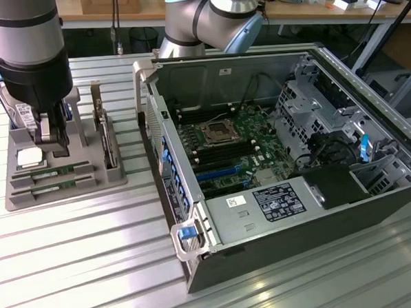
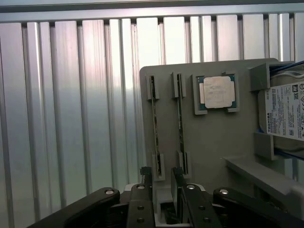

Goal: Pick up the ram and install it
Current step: 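Pick up the ram and move it above insertion slot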

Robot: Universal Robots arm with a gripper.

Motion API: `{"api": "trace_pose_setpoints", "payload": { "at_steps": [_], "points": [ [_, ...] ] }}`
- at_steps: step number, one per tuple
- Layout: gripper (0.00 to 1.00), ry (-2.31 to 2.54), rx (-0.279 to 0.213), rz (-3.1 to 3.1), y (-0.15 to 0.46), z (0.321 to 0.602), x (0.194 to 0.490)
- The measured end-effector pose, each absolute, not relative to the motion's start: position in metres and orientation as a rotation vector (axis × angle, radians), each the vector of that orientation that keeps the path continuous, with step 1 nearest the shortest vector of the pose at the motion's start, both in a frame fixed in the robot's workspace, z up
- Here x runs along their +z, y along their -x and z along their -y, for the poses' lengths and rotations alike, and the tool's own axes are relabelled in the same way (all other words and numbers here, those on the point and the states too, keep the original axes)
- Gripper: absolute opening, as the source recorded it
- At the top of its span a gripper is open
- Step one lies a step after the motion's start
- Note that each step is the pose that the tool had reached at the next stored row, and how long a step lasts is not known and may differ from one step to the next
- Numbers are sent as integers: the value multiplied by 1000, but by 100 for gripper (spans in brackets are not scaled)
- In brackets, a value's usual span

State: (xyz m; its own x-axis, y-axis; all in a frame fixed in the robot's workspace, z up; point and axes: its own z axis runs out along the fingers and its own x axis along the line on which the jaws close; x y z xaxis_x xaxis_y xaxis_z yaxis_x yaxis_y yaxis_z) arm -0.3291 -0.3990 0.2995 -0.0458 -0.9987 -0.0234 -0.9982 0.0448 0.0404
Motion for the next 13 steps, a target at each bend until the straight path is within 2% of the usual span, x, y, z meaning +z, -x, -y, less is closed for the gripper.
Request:
{"api": "trace_pose_setpoints", "payload": {
  "at_steps": [13],
  "points": [
    [30,-2164,-71,2261,329,399,289]
  ]
}}
